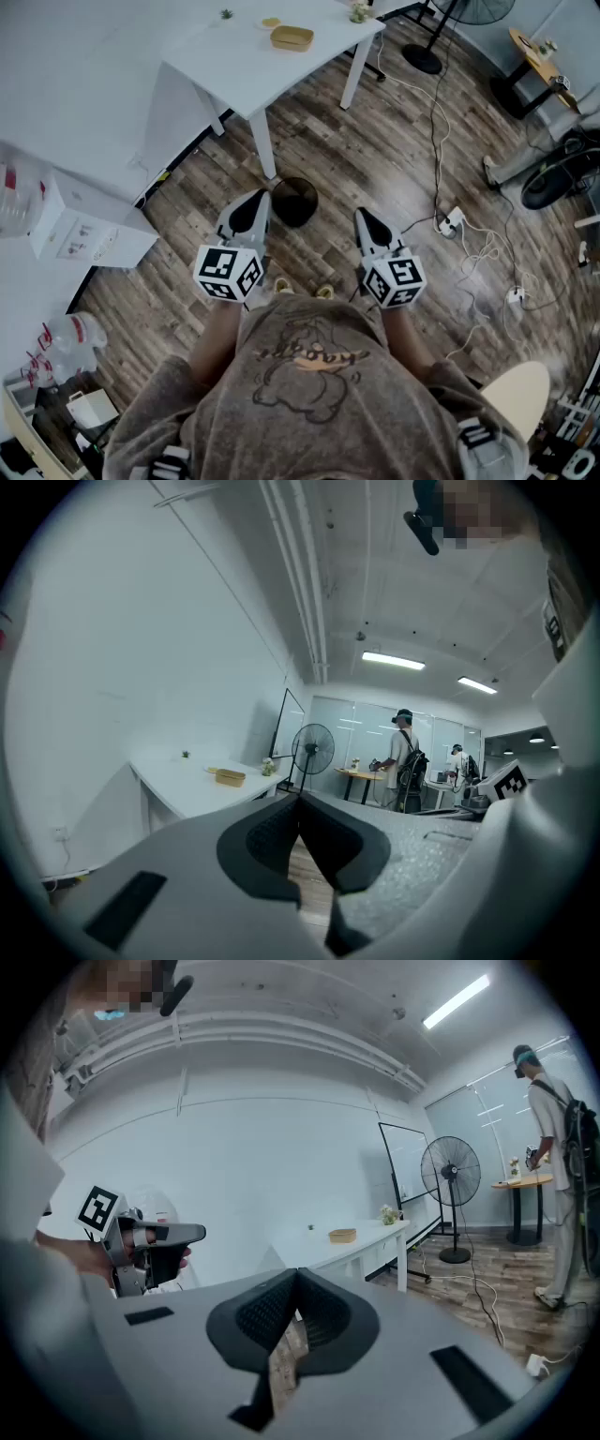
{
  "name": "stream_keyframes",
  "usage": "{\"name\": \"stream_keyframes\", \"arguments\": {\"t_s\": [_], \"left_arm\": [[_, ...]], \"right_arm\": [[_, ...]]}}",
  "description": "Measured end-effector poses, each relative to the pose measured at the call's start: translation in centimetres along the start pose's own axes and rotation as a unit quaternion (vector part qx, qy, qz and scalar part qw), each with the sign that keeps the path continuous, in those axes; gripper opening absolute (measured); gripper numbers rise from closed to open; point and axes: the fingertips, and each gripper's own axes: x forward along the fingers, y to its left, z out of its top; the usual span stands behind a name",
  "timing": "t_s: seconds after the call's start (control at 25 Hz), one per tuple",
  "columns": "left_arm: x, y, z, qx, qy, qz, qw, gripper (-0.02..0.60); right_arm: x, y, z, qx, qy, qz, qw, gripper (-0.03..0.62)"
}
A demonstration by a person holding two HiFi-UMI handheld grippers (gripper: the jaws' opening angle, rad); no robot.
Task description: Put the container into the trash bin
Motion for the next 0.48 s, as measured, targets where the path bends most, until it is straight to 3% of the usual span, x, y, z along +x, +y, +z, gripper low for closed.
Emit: {"name": "stream_keyframes", "arguments": {"t_s": [0.48], "left_arm": [[1.3, 3.7, -0.4, -0.022, -0.005, -0.017, 0.9996, 0.003]], "right_arm": [[3.7, 1.1, 0.3, 0.003, -0.014, -0.006, 1.0, -0.002]]}}
